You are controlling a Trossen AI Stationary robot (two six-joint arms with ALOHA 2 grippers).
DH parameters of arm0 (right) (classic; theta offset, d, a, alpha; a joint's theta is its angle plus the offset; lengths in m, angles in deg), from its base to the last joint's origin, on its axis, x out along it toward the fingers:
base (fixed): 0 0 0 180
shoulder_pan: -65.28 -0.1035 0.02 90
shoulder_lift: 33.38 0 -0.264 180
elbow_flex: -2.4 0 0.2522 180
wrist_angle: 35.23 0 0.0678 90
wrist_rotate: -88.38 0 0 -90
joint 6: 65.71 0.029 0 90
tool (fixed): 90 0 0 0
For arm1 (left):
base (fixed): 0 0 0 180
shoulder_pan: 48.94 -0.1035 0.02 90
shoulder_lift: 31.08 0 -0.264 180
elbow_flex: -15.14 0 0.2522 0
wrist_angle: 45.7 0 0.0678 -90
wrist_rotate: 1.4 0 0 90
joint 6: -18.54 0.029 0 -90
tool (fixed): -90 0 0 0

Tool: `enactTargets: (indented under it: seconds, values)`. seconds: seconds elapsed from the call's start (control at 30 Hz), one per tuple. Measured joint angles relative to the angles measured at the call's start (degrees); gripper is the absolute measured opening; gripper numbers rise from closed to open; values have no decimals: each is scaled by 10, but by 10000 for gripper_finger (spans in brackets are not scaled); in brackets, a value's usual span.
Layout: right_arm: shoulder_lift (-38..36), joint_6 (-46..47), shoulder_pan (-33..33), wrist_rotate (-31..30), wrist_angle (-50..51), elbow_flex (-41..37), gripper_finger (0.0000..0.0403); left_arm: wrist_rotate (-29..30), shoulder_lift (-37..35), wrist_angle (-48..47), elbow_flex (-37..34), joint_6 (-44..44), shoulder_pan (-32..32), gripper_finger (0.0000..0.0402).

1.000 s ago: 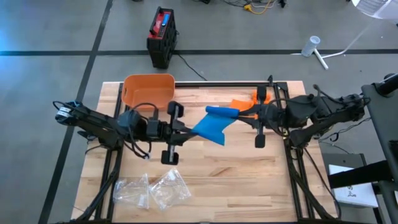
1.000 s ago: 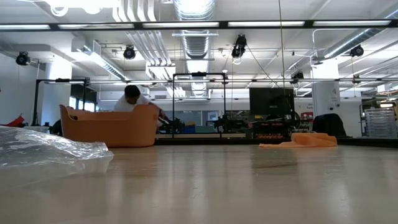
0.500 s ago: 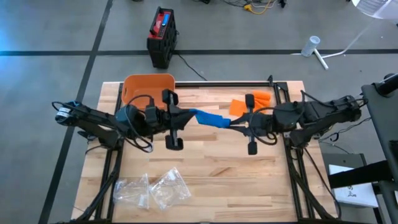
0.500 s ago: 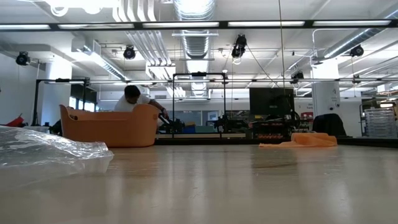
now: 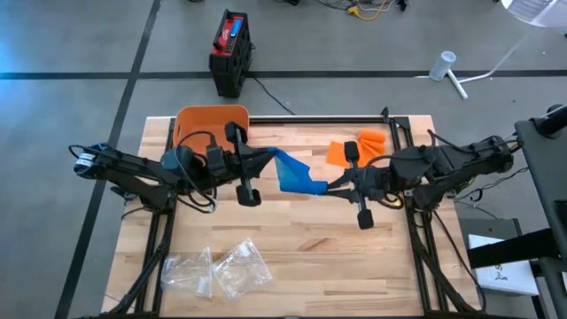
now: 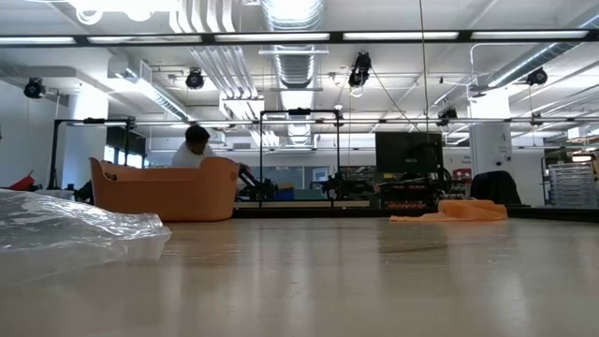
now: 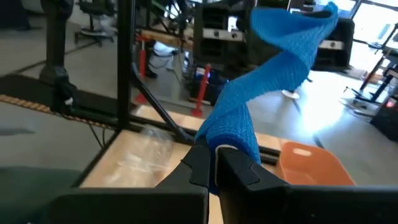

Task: Roll bandage
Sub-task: Roll the blue bandage

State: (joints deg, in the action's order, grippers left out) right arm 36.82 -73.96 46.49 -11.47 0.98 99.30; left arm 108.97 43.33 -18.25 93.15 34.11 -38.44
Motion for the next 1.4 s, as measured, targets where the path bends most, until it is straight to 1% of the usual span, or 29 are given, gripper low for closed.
enactTargets:
  seconds: [0.1, 0.2, 0.37, 0.47, 0.57, 0.7, 0.8, 0.9, 1.03, 1.13, 1.3, 1.4]
  values:
    - [0, 4, 0, 6, -5, 0, 3, -1, -2, -17, 0, 0, 0, 28]
    - [1, 7, 0, 9, -4, 0, 3, -1, -2, -25, 0, 1, -1, 61]
    - [1, 8, -1, 12, 0, 0, 3, -1, 0, -21, 1, 5, -4, 137]
    - [3, 8, -3, 28, 4, -1, 3, 5, 0, -21, 2, -5, -8, 188]
    - [3, 8, -2, 22, -3, -1, 3, 2, 6, -25, 2, -9, -7, 234]
    - [3, 8, -1, 17, -3, -1, 3, -1, 10, -33, 2, 7, -8, 275]
    - [2, 6, -2, 17, -7, -1, 3, -1, 5, -42, 2, 48, -6, 285]
    - [0, -9, -2, 13, -15, -1, 3, -8, -13, -82, 2, 72, -2, 283]
    - [-6, -40, -5, 13, -34, -1, 3, -70, -47, -182, 2, 81, -3, 271]
    - [-8, -69, -5, 14, -61, -1, 3, -79, -49, -234, -4, 94, -3, 260]
    - [-8, -124, -5, 4, -93, -1, 3, -98, -44, -230, -32, 73, -3, 250]
    - [-8, -158, -5, -43, -99, 0, 3, -118, -44, -230, -52, 36, -3, 250]
